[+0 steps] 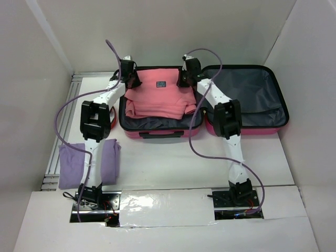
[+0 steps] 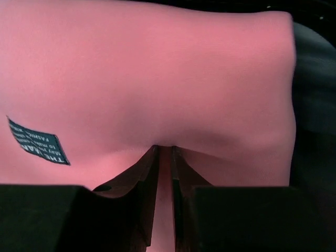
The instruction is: Pack the luggage
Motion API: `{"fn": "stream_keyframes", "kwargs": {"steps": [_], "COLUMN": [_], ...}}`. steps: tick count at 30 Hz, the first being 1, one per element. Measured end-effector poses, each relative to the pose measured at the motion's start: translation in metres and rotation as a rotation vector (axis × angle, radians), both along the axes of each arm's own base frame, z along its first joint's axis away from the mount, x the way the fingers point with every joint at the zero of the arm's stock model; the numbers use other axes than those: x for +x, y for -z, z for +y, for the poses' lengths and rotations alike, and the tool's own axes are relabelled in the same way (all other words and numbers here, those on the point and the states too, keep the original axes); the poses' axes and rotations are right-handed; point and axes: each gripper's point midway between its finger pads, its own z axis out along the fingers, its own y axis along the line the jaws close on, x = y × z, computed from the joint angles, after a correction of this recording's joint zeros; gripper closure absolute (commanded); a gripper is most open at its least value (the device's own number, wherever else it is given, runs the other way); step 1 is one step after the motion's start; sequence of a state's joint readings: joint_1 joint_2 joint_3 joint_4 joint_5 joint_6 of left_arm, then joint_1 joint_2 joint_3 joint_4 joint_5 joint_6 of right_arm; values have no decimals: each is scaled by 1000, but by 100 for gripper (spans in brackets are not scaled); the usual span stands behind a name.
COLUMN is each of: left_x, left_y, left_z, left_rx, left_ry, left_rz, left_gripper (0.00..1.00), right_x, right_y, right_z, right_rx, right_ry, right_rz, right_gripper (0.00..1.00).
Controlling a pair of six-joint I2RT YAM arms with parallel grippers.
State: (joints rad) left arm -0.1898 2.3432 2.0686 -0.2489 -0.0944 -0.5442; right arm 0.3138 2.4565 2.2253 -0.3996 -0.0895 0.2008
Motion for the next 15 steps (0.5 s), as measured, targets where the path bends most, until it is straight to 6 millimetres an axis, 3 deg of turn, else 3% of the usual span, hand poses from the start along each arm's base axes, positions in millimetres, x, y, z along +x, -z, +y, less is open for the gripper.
{"fn": "stream_keyframes", "kwargs": {"steps": [2,6,9,11,14,15], "left_x": [-2,0,2,2,0,-2], "left_y": [19,19,20,19,6,-1], "left_z": [1,1,-1,-2,-10,-11], "left_rx": [-19,-48,-75,-88,-100,-93], "left_ry": [-23,-44,-30,-10,45,66], "left_rz": [32,26,26,24,5,0], "left_gripper": [79,73,59,39,26,19], "right_x": [3,6,7,7,5,3], "right_y": [4,5,5,4,-2,-6], "right_z": [-3,-11,-12,-11,-10,-9], "right_rx": [30,72,99,102,99,93], "right_ry": [13,29,26,21,10,4], "right_rz": [-3,-13,-10,-9,-14,-18], "right_gripper": [79,79,77,75,67,58]}}
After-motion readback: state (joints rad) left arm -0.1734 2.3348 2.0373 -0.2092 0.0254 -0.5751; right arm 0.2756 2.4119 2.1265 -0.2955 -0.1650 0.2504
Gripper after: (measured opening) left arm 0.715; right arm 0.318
